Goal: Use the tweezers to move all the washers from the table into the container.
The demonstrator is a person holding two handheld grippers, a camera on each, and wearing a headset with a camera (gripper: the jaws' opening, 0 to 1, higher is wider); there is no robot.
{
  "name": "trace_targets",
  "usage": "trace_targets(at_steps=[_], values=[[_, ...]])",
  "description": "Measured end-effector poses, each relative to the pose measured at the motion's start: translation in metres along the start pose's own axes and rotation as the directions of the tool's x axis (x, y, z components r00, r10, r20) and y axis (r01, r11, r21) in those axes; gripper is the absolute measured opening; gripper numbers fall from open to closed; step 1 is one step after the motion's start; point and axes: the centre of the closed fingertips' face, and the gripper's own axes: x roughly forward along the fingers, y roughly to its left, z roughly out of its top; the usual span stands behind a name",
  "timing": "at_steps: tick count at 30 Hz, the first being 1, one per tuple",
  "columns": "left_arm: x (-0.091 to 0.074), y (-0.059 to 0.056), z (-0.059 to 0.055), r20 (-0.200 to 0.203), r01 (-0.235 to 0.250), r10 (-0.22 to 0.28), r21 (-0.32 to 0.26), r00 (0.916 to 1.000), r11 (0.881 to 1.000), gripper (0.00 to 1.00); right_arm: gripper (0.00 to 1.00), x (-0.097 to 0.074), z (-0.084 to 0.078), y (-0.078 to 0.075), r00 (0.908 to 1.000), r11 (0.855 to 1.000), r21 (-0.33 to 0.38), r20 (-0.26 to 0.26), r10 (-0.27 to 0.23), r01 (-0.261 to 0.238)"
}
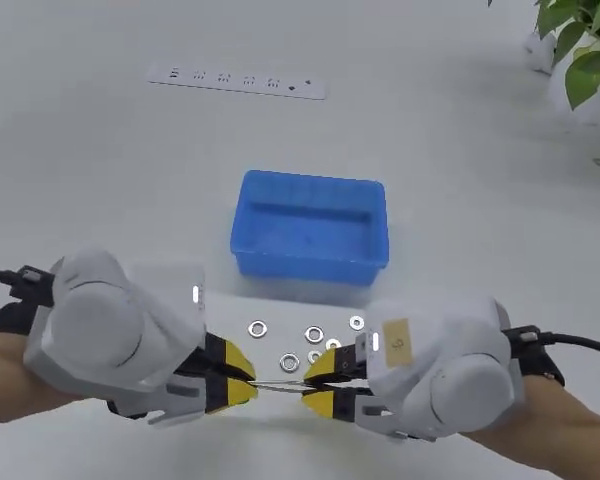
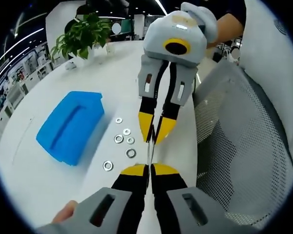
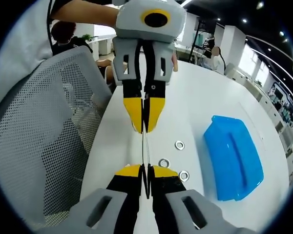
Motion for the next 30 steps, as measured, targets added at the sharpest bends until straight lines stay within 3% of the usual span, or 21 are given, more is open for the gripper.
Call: trace_targets(at_steps=[6,12,18,30], values=[[-0.005,-0.003,0.007,0.012,0.006,-0.006,0.003,0.9999,1.0,0.07,0.08,0.003,0.002,0.002,0.9999,1.0,-0.003,0.013,-0.005,0.005],[-0.011,-0.003,0.025,0.059,-0.012,0.011,0.009,0.9982,1.0,0.07,0.08,0.004,0.007,0.0,0.9984,1.0,0.018,0.052,-0.024,0.023],[-0.008,-0.002,0.036,0.09,-0.032,0.03,0.017,0.9955,0.999,0.07,0.08,0.004,0.007,-0.003,0.9966,0.999,0.034,0.073,-0.038,0.035],[0.004,-0.008,0.06,0.153,-0.025,0.02,0.035,0.9881,0.999,0.07,0.08,-0.004,0.0,-0.004,0.9935,0.996,0.077,0.1,-0.054,0.047]])
